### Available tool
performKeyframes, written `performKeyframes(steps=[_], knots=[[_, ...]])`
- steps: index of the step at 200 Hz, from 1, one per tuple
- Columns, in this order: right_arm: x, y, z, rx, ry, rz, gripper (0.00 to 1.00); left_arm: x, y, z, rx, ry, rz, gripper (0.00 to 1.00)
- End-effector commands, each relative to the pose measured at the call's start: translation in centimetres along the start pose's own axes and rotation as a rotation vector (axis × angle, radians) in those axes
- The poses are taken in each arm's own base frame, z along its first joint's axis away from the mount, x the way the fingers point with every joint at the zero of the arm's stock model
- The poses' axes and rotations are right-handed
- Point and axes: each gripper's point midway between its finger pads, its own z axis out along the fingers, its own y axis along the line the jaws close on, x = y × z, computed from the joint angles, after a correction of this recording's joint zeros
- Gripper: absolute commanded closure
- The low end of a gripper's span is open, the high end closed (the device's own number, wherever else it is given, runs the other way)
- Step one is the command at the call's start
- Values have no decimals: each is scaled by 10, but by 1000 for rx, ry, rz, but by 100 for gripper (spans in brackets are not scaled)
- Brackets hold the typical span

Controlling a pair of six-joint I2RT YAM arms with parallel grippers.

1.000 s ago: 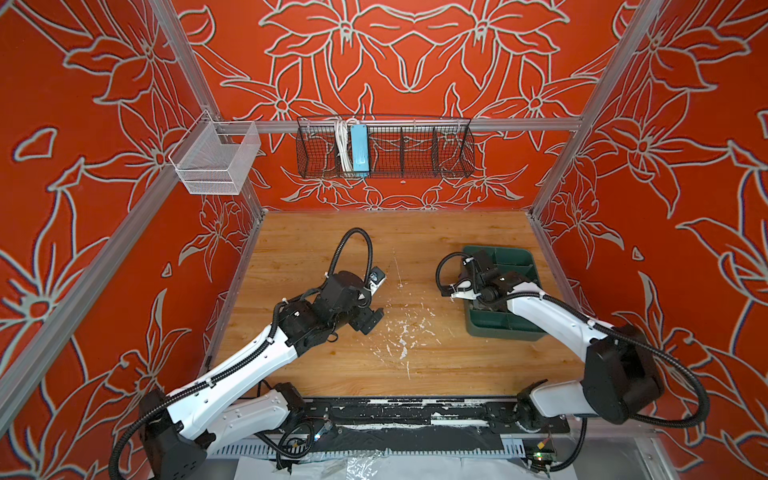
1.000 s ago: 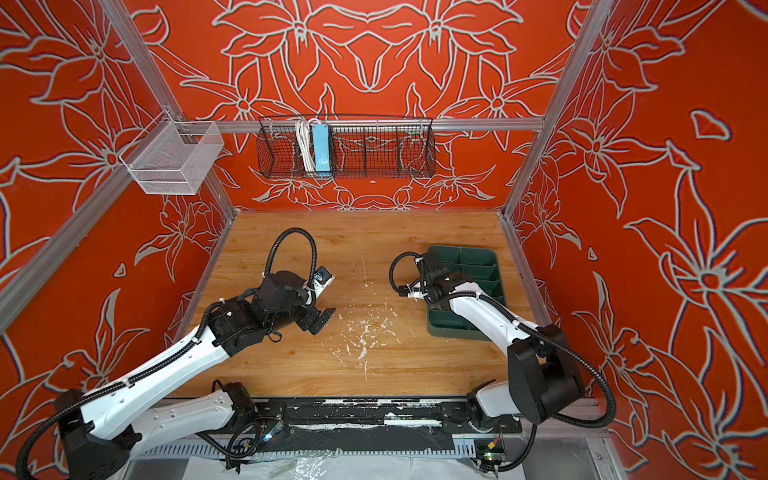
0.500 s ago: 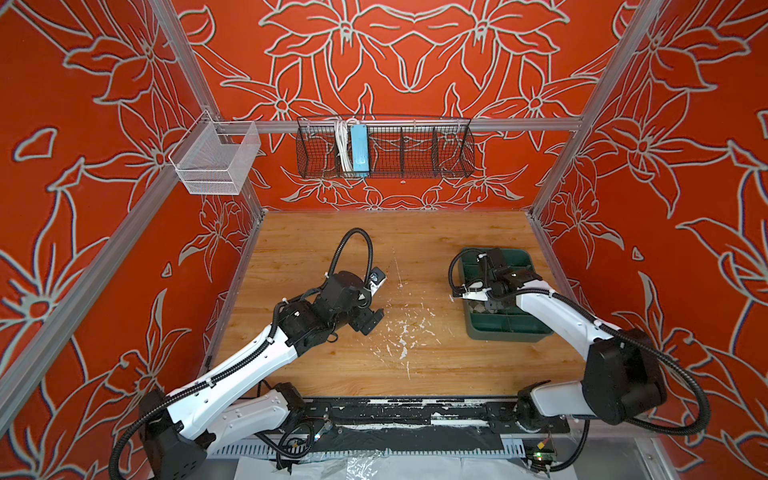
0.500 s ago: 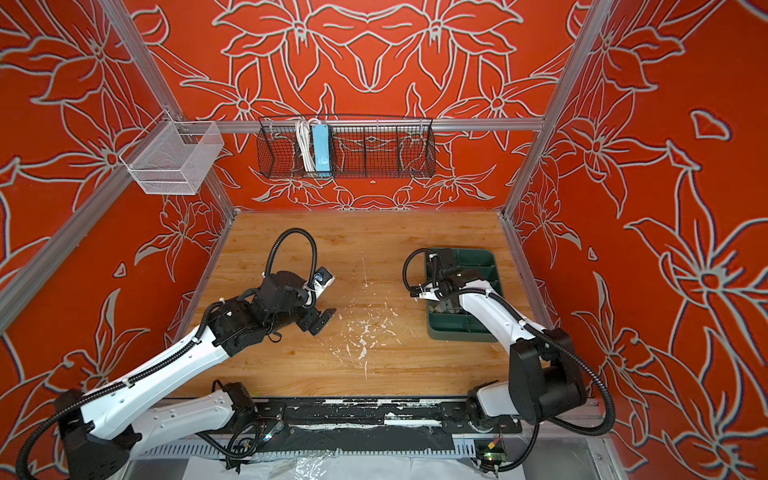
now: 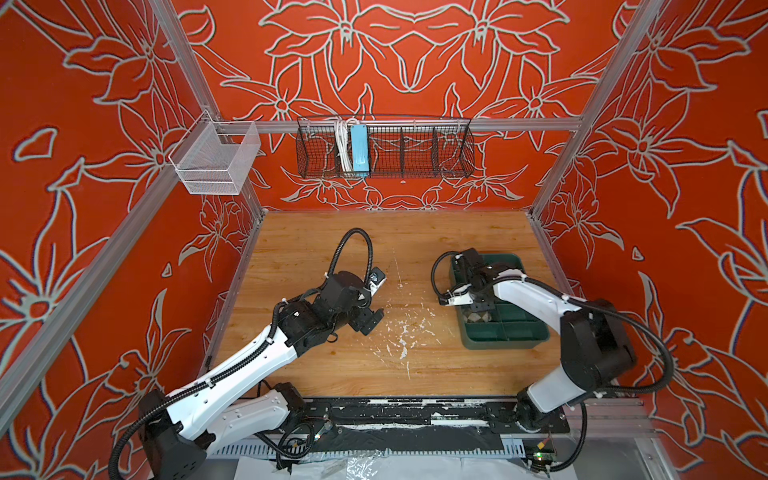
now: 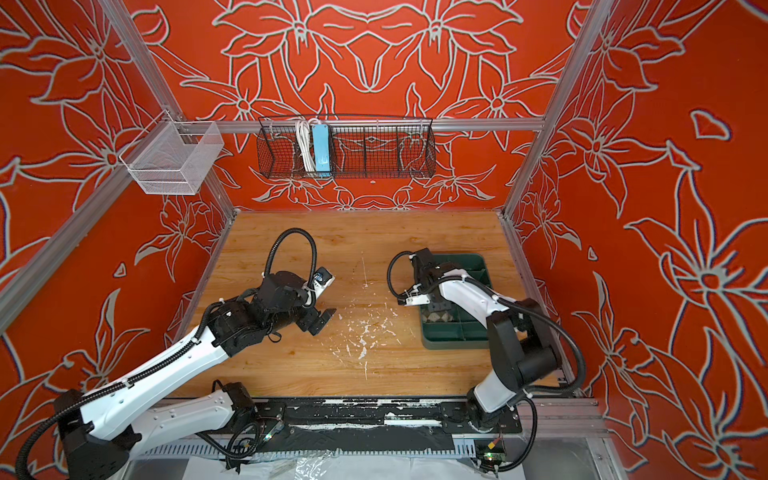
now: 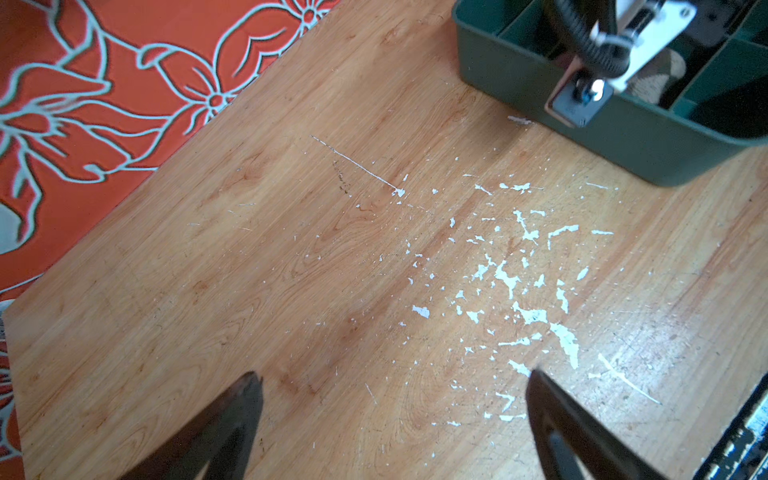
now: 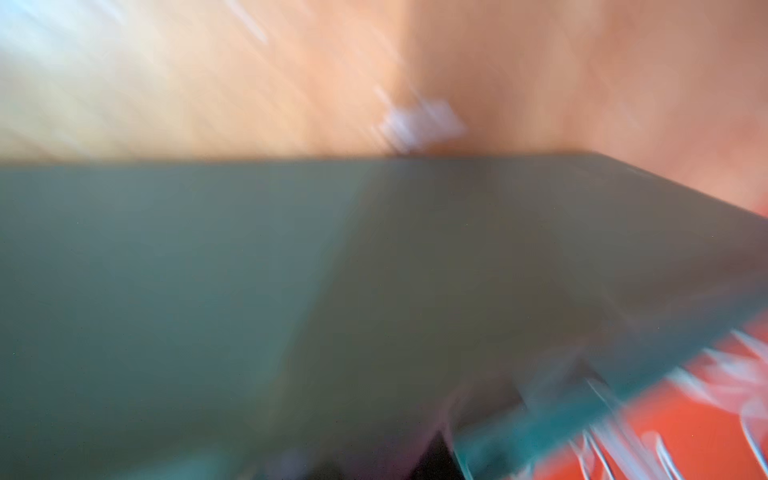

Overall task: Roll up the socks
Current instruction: 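Lower the rolled sock into a tray compartment beside the argyle sock and release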

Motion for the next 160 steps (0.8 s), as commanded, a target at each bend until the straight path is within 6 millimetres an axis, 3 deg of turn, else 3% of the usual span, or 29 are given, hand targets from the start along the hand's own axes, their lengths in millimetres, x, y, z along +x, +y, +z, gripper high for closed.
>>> performKeyframes(steps=[1,48,68,89,113,160], knots=[[-35,46,1,-239,-90,-23,100,-1,1,-6,-1,-6,4,3],[-97,41,-14,-370,-200,-29,100,1,3,-5,-20,1,10,3],[-108,30,-19,-362,-239,-16,100,1,5,-5,-30,4,13,3],[-113,23,-11,-332,-248,-11,100,2,8,-4,-46,7,13,3],[-132,14,-4,-321,-322,58,100,-1,17,-6,-97,-3,-6,3],[-195,-28,-10,-268,-476,180,85,-28,54,-57,-270,-209,-97,3]])
